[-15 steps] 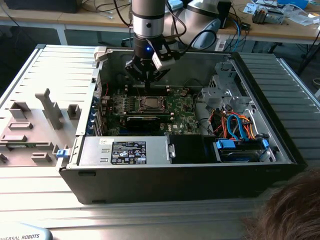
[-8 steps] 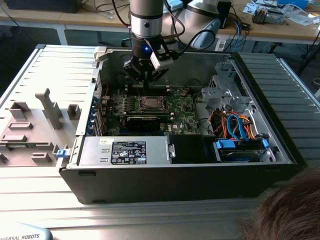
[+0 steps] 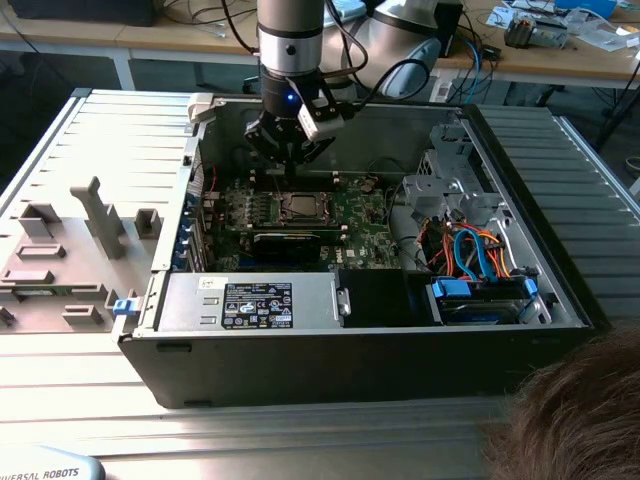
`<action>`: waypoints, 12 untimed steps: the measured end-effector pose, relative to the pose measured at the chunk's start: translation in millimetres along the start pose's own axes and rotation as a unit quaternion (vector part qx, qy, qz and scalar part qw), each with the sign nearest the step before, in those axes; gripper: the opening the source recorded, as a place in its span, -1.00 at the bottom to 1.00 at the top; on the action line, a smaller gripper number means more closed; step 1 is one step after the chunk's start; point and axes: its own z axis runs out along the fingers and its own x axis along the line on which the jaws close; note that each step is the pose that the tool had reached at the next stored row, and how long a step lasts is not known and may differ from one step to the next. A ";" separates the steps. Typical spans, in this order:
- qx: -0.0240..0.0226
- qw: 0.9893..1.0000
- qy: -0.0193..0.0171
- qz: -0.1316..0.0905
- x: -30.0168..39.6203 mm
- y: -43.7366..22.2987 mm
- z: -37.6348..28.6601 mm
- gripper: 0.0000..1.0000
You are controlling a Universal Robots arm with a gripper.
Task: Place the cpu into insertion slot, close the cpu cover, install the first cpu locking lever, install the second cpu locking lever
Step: 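Install the first cpu locking lever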
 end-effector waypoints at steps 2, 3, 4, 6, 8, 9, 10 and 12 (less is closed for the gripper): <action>0.000 1.000 0.000 0.000 0.6 0.0 0.0 -0.79; 0.000 1.000 0.000 0.000 0.8 0.0 0.0 -0.79; 0.000 1.000 0.000 0.000 1.1 0.0 0.0 -0.79; 0.000 1.000 0.000 0.000 2.0 0.0 0.0 -0.79; 0.000 1.000 0.000 0.000 2.7 0.0 -0.1 -0.79; 0.000 1.000 0.000 0.000 2.9 0.0 0.0 -0.79; 0.000 1.000 0.000 0.000 3.3 -0.1 -0.1 -0.79; 0.000 1.000 0.000 0.000 3.9 -0.1 -0.1 -0.79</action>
